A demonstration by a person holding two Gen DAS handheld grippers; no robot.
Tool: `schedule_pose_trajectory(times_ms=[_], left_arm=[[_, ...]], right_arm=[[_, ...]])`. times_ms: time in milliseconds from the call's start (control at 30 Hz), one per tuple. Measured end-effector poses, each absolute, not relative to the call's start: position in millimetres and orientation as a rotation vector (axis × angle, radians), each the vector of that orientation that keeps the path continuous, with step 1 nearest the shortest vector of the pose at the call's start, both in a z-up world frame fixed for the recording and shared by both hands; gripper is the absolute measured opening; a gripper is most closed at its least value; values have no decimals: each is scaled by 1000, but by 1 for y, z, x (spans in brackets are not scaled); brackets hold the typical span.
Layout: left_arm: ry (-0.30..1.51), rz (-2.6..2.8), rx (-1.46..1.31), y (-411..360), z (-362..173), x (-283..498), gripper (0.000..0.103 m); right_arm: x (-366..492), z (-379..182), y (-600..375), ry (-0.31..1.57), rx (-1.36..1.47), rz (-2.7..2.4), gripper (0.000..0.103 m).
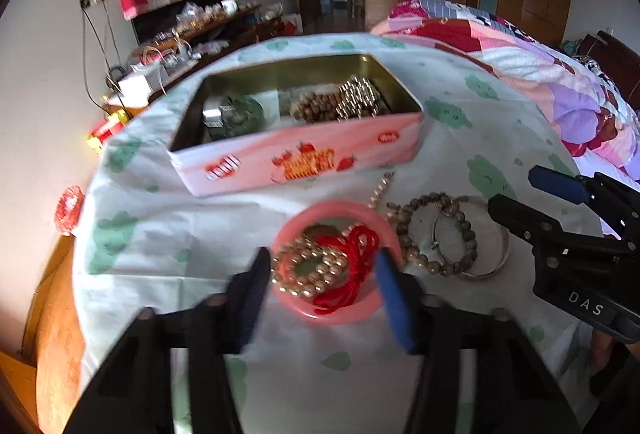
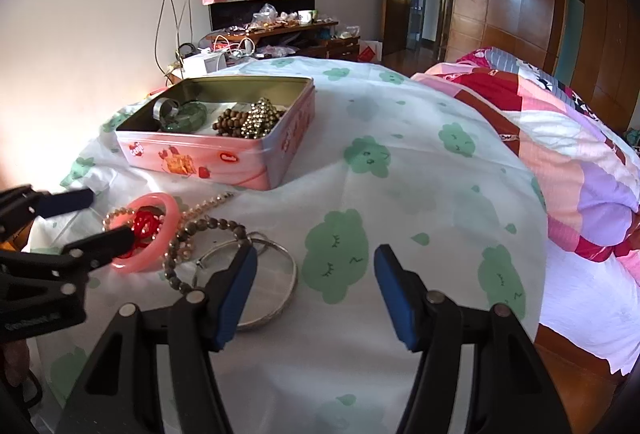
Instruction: Organize jewelry
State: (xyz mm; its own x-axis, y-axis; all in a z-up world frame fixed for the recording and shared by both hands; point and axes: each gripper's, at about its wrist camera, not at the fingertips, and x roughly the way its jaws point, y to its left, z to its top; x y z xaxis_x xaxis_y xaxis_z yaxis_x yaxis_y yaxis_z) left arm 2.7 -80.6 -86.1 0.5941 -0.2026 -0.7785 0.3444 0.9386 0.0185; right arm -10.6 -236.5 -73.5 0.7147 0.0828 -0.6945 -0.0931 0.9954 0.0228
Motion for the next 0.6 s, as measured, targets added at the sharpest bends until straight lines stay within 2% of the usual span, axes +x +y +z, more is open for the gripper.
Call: schedule_pose_trajectory(times_ms=[33,67,100,133,600], left_arm=[[891,-331,168,-81,-88,4,33],[901,-343,162,-81,-90,5,23],[904,-360,155,-82,-91,5,8],[904,-375,150,-82,-91,4,2],[758,-316,55,-36,-40,2,0]], right_arm=[[-10,-74,-235,771,-13,102,64],[-9,-75,-235,770,-12,104,64],[-8,-75,-234,770,-13,106,64],[-8,-76,-234,771,-12,107,64],[-8,-64,-227,735,14,165,64]])
